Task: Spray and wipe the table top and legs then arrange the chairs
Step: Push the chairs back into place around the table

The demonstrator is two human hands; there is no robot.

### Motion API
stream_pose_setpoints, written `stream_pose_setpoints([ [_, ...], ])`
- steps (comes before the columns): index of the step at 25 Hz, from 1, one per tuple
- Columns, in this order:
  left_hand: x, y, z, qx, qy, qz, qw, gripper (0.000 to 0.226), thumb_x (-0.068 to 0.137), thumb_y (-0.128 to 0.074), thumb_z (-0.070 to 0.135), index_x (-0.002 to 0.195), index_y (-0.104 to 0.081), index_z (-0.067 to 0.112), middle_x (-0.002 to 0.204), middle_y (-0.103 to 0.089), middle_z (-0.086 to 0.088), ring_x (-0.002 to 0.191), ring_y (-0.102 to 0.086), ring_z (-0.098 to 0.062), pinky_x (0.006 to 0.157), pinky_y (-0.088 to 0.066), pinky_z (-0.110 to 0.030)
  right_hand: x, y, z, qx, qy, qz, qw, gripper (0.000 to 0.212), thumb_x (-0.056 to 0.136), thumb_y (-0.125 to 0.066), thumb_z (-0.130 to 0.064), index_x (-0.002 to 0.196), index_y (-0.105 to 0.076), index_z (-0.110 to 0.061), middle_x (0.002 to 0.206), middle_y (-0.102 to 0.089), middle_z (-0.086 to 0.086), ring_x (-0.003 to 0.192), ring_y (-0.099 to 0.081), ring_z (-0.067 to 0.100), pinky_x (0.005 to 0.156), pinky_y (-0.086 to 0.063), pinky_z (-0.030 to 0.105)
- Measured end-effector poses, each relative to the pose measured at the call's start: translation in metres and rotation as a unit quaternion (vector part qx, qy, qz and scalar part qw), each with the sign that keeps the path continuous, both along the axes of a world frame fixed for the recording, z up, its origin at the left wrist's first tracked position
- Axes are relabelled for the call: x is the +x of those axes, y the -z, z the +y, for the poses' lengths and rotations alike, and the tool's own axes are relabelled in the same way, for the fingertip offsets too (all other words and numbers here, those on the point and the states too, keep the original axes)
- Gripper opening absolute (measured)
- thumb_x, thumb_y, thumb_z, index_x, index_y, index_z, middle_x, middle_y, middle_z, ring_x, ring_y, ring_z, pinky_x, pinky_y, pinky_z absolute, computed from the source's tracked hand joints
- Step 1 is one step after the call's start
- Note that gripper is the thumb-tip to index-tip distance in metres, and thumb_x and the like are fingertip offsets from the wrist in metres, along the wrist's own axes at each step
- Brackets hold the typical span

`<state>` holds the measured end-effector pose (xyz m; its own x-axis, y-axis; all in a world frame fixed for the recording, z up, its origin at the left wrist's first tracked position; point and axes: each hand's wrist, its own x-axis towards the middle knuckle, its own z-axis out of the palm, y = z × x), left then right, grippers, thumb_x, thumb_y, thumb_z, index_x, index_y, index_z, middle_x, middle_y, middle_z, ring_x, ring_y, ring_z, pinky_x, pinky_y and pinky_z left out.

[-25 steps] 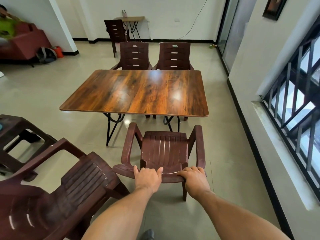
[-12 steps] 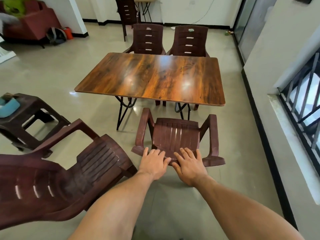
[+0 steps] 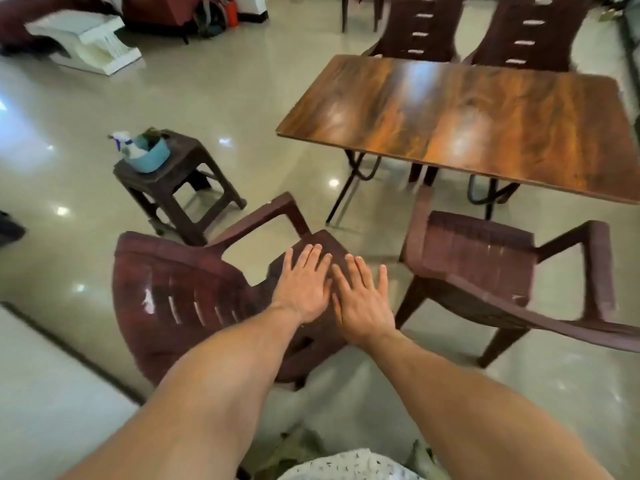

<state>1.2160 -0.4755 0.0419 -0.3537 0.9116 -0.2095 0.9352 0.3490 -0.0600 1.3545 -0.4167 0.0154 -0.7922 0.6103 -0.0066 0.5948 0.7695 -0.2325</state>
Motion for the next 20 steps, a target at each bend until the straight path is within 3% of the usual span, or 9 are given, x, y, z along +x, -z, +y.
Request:
stream_pose_setpoints([
  [7,-0.146,-0.004,-0.127,-0.074,-0.132,0.042,0.988,0.057,0.107,-0.02,0.042,0.16,-0.027,0.021,0.17,-0.017,-0.008,0.158,-0.006,-0.026,0.125,-0.002,-0.06,-0.165,-0.007,-0.118,-0.082,-0.073,-0.018,0.994,0.061,0.102,-0.021,-0.043,0.159,-0.017,-0.024,0.168,-0.008,0.008,0.155,0.003,0.027,0.12,0.007,0.062],
  [14,-0.199,0.0,-0.194,-0.11,-0.2,0.039,0.973,0.058,0.107,-0.018,0.044,0.157,-0.034,0.02,0.169,-0.02,-0.005,0.158,-0.004,-0.024,0.125,0.002,-0.058,-0.226,-0.003,-0.185,-0.162,-0.112,-0.07,0.978,0.066,0.096,-0.03,-0.038,0.158,-0.018,-0.018,0.166,-0.013,0.012,0.153,-0.01,0.03,0.12,-0.001,0.063],
  [17,-0.212,0.004,-0.213,-0.118,-0.215,0.03,0.969,0.057,0.106,-0.021,0.044,0.154,-0.04,0.02,0.169,-0.023,-0.003,0.158,-0.006,-0.021,0.126,-0.002,-0.057,-0.233,0.0,-0.209,-0.213,-0.148,-0.085,0.962,0.069,0.092,-0.018,-0.046,0.154,-0.025,-0.015,0.157,-0.034,0.01,0.143,-0.033,0.032,0.119,-0.017,0.059],
  [20,-0.224,0.003,-0.221,-0.12,-0.198,0.034,0.972,0.057,0.105,-0.025,0.044,0.152,-0.044,0.019,0.169,-0.023,-0.002,0.158,-0.007,-0.019,0.125,-0.005,-0.057,-0.233,0.004,-0.219,-0.275,-0.16,-0.092,0.944,0.057,0.101,-0.024,-0.051,0.142,-0.039,-0.015,0.139,-0.052,0.01,0.122,-0.052,0.032,0.103,-0.042,0.05],
])
